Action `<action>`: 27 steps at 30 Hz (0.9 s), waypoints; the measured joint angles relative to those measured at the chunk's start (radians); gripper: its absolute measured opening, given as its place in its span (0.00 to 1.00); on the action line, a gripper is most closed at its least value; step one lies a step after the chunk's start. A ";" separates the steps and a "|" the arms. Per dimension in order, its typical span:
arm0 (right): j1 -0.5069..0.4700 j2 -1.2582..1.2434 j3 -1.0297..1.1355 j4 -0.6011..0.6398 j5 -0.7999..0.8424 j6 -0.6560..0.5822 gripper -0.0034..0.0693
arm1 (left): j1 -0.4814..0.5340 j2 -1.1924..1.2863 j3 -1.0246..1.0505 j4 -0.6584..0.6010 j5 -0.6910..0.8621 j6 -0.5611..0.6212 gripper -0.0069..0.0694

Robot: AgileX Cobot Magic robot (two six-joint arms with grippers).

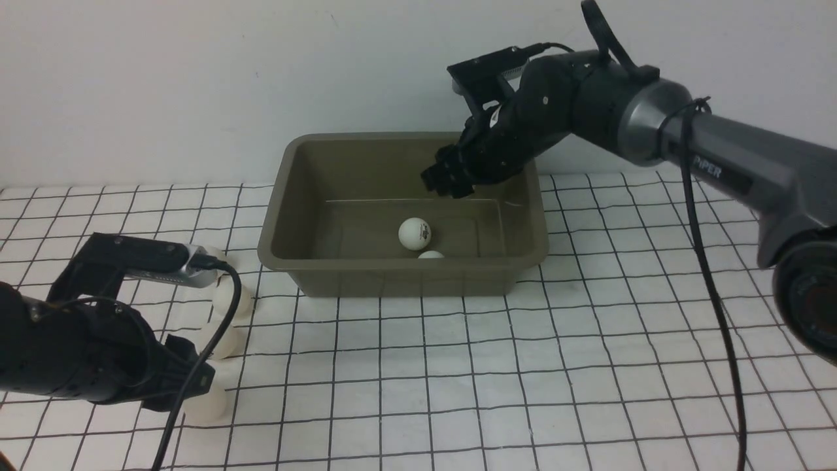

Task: Put the table tennis balls into the box on the white checkered tablecloth.
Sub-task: 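Release the ping pong ball into the bin and lift the gripper away, then reach for and grasp a ping pong ball on the table beside the basket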

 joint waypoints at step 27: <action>0.000 0.038 -0.099 0.022 -0.013 -0.014 0.66 | 0.000 0.199 -0.037 -0.027 -0.084 0.027 0.72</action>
